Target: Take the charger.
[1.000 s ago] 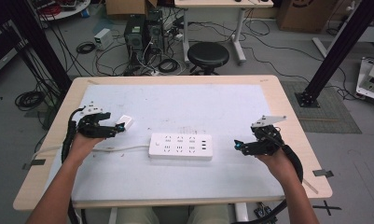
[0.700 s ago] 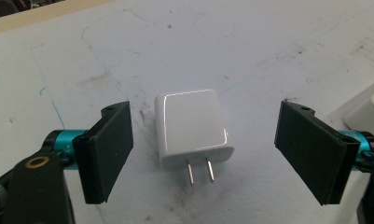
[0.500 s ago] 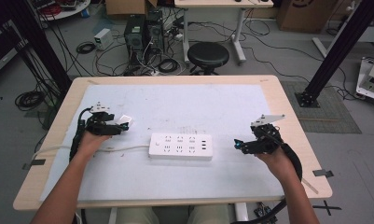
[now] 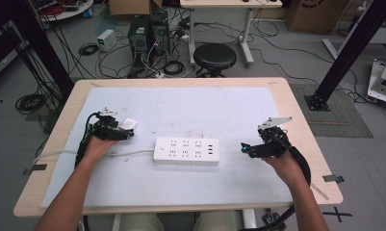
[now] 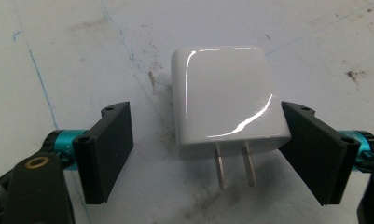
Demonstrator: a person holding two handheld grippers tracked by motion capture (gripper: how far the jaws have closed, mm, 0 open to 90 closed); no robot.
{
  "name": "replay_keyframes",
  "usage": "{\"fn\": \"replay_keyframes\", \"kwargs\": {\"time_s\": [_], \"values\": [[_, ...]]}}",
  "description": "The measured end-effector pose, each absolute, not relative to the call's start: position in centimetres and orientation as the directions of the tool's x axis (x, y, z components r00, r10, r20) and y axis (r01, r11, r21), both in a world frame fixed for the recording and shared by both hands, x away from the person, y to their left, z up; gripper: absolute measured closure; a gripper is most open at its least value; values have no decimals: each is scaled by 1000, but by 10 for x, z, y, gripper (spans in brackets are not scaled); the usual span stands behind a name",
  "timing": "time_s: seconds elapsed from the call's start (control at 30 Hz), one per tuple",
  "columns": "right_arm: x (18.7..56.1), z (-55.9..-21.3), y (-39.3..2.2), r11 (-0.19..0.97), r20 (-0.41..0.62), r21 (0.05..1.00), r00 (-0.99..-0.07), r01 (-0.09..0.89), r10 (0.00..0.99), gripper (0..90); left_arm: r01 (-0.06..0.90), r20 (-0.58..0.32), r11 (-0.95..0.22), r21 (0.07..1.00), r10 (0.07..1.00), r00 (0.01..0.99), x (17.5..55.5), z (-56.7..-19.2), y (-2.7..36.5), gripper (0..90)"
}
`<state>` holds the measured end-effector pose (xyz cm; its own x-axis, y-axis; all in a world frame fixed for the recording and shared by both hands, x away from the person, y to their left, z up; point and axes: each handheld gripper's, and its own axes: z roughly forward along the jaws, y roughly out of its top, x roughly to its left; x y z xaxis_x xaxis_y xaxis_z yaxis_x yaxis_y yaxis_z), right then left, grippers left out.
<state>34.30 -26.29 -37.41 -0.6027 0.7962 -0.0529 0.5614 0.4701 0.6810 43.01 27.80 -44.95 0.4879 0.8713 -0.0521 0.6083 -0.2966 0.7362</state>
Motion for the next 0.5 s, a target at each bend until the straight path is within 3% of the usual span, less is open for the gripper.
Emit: {"fn": "replay_keyframes", "kwargs": {"time_s": [0.3,0.43,0.5], "values": [[345,-376,-264,472,-53,680,-604,561,795,157,599,-13,-323,732,874,486,430,-450,275,211],[345,-377,-264,466,-50,682,-599,564,799,157,588,-2,-342,733,863,505,427,-447,272,408],[345,-377,-264,466,-50,682,-599,564,799,157,586,9,-352,730,862,506,426,-446,271,422]]}}
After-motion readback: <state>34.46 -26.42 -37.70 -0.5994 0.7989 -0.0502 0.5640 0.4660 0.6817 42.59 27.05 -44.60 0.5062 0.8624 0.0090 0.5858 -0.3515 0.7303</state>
